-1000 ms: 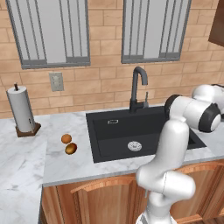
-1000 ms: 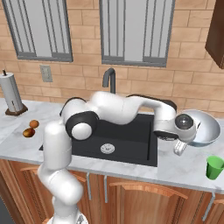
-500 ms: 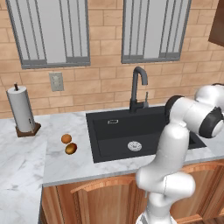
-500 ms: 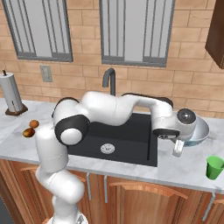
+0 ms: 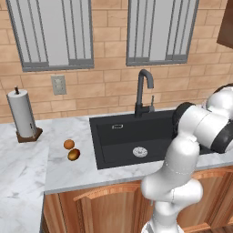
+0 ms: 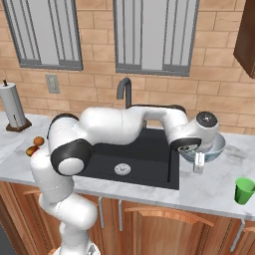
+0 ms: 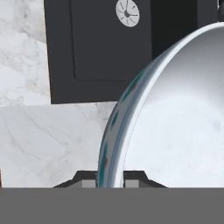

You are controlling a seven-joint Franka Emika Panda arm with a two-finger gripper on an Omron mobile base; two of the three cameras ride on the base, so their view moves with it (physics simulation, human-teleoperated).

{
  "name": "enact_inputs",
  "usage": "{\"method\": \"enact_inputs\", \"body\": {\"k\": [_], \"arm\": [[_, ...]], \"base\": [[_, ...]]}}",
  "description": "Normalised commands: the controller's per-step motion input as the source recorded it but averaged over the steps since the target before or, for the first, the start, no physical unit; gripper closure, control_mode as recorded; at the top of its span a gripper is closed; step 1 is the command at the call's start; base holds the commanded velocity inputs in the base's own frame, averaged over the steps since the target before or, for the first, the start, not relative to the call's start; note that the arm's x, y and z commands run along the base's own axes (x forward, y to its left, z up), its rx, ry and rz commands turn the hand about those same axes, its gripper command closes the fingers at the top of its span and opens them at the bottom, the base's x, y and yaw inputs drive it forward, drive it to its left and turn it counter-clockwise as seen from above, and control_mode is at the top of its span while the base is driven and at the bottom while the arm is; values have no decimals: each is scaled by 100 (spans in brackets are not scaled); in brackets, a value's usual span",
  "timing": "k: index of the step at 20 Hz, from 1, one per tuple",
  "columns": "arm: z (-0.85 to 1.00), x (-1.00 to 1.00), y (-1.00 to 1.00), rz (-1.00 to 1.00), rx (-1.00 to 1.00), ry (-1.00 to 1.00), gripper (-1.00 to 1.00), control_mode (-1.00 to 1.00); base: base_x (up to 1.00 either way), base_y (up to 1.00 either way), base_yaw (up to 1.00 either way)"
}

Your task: Remove the mango and tangerine from the sink. Then move the bowl and cup from the counter to the sink for washing.

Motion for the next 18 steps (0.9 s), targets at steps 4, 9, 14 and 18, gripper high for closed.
{"method": "enact_inputs", "body": {"k": [4, 9, 14, 18], "arm": [[0, -5, 36, 15, 0, 1, 100, -100], [0, 0, 42, 12, -1, 0, 100, -100], [0, 4, 37, 9, -2, 0, 100, -100], [0, 3, 31, 9, 0, 0, 100, -100]], "base": [[0, 0, 0], [0, 0, 0], [0, 0, 0], [0, 0, 0]]}}
